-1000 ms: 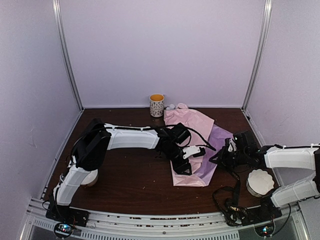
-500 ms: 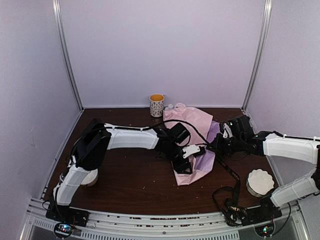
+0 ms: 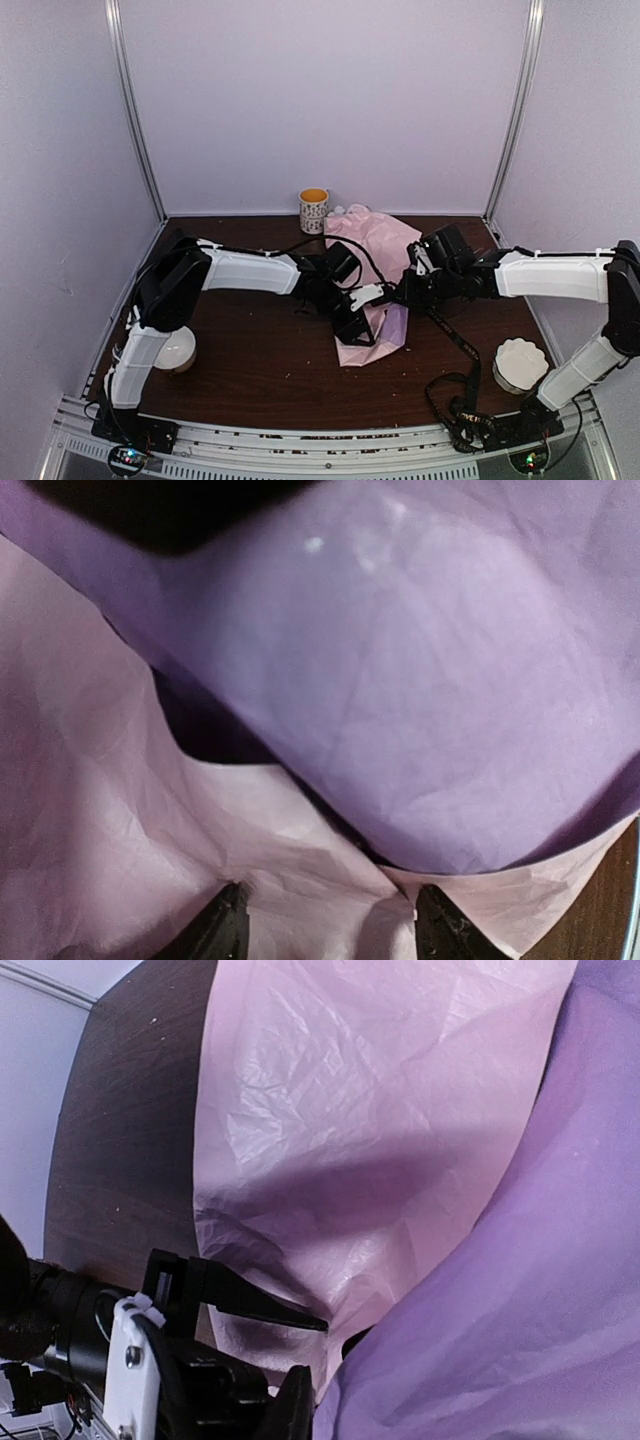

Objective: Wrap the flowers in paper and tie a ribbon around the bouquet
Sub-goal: Fold the two-thirds-folded wrapping paper at the center of the board.

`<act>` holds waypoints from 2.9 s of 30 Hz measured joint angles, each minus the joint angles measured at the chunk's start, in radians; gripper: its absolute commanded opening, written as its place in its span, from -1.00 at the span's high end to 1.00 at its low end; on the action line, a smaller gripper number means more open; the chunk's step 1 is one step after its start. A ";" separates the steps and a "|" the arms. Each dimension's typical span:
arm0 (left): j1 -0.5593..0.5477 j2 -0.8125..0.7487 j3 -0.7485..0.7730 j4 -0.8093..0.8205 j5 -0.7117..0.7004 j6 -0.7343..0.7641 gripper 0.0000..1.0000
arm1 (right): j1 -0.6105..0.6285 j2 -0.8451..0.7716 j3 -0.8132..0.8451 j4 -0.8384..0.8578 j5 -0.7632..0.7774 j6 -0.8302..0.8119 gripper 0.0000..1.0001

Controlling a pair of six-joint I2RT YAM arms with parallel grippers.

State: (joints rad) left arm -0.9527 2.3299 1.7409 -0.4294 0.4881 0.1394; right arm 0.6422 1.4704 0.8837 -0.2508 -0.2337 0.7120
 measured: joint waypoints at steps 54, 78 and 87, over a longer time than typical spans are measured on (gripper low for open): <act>0.215 0.059 0.124 0.084 -0.091 -0.106 -0.10 | 0.439 0.575 0.629 -0.593 0.832 -0.557 1.00; 0.257 -0.343 0.002 0.194 0.252 -0.159 -0.96 | 0.487 0.729 0.660 -0.668 1.002 -0.714 1.00; 0.180 -0.280 0.106 0.069 0.269 -0.060 -0.95 | 0.494 0.729 0.578 -0.631 1.026 -0.735 1.00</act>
State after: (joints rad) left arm -0.7731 2.0499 1.8465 -0.3607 0.7574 0.0799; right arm 1.1358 2.1990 1.4616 -0.8818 0.7925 -0.0235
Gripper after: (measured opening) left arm 0.978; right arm 0.005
